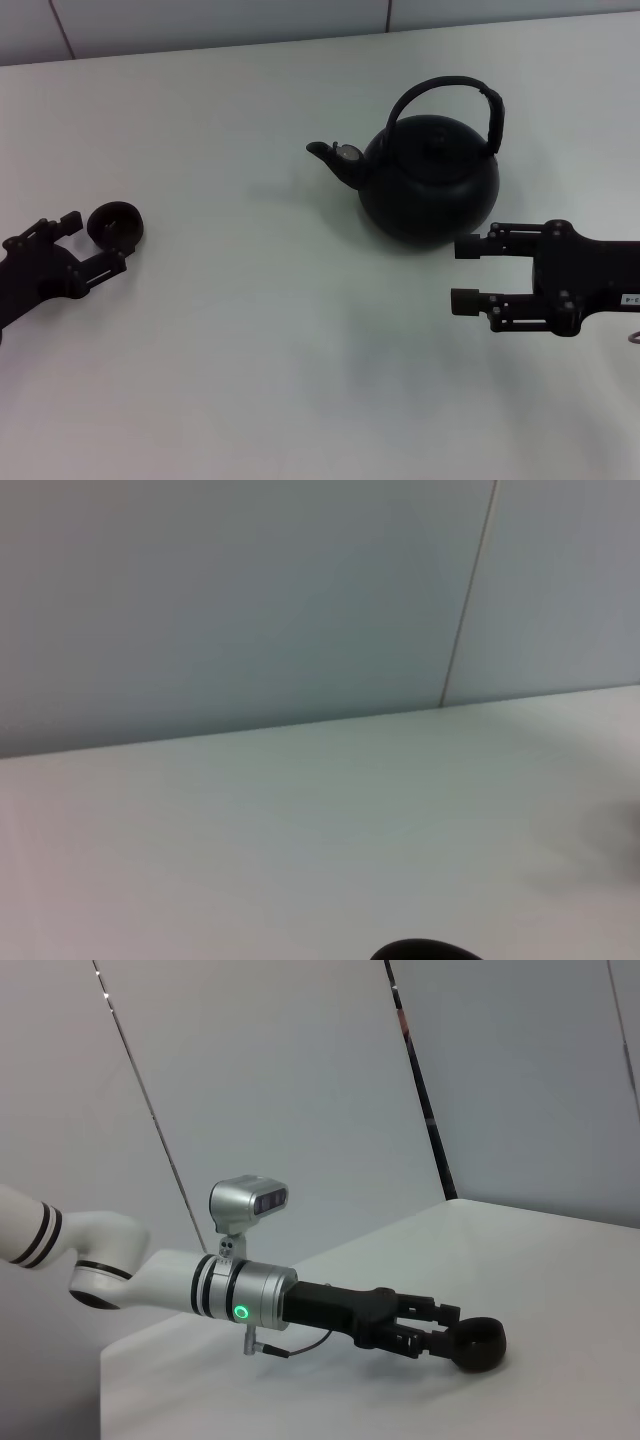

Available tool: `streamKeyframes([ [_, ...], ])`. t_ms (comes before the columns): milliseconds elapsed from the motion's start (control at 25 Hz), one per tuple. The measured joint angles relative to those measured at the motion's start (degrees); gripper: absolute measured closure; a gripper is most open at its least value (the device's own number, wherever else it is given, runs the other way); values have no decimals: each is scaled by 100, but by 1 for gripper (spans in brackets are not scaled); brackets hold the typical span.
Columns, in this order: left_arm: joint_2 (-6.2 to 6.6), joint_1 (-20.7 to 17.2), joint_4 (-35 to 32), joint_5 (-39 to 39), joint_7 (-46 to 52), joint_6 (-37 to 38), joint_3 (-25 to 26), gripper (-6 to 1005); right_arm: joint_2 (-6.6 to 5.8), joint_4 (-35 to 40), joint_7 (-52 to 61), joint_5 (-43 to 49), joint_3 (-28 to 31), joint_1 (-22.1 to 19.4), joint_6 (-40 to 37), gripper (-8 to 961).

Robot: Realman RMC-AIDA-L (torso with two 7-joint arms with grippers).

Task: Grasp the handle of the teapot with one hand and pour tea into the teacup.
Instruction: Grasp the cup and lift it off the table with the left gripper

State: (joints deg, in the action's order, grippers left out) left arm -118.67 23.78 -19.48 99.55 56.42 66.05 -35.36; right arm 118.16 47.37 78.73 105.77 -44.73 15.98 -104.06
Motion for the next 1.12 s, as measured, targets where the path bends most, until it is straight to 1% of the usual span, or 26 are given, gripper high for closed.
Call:
streamKeyframes([
  [560, -5, 158, 152, -1, -2, -267, -6, 159, -19, 0, -7, -5, 6, 10, 0, 256],
  [760, -5, 158, 152, -1, -2, -267, -6, 158, -28, 0, -8, -4, 43, 20, 12, 255],
  [880, -7, 277, 252, 13, -8, -398, -6, 158, -35, 0, -8, 3, 77, 21, 14, 255],
  [1120, -8, 333, 315, 14, -9, -499, -54, 207, -49, 0, -8, 4, 88, 19, 34, 256],
])
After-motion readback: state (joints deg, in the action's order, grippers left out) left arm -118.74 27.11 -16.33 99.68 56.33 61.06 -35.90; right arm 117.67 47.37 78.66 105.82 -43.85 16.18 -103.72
